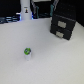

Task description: Open the kcup holder, insert the kcup into the holder, and close the kcup holder

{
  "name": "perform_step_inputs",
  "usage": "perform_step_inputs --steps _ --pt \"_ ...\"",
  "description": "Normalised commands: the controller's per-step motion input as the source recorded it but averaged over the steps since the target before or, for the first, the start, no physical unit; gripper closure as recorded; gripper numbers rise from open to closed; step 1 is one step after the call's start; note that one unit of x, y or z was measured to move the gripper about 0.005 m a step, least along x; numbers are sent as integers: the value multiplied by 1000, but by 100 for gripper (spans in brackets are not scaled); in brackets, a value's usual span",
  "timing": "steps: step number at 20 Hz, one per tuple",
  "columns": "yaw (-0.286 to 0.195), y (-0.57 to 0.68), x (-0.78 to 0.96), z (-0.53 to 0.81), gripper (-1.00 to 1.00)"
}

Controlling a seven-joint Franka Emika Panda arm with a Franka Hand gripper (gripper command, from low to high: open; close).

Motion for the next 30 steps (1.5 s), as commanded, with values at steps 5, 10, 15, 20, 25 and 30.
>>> perform_step_inputs --steps 5,10,15,20,25,30 --pt "-155 488 -222 44 -100" --pt "-183 618 -331 13 -100" --pt "-171 642 -361 -12 -100" --pt "-182 618 -354 -82 -100" --pt "-181 615 -346 -130 -100" --pt "-175 633 -344 -230 -100"
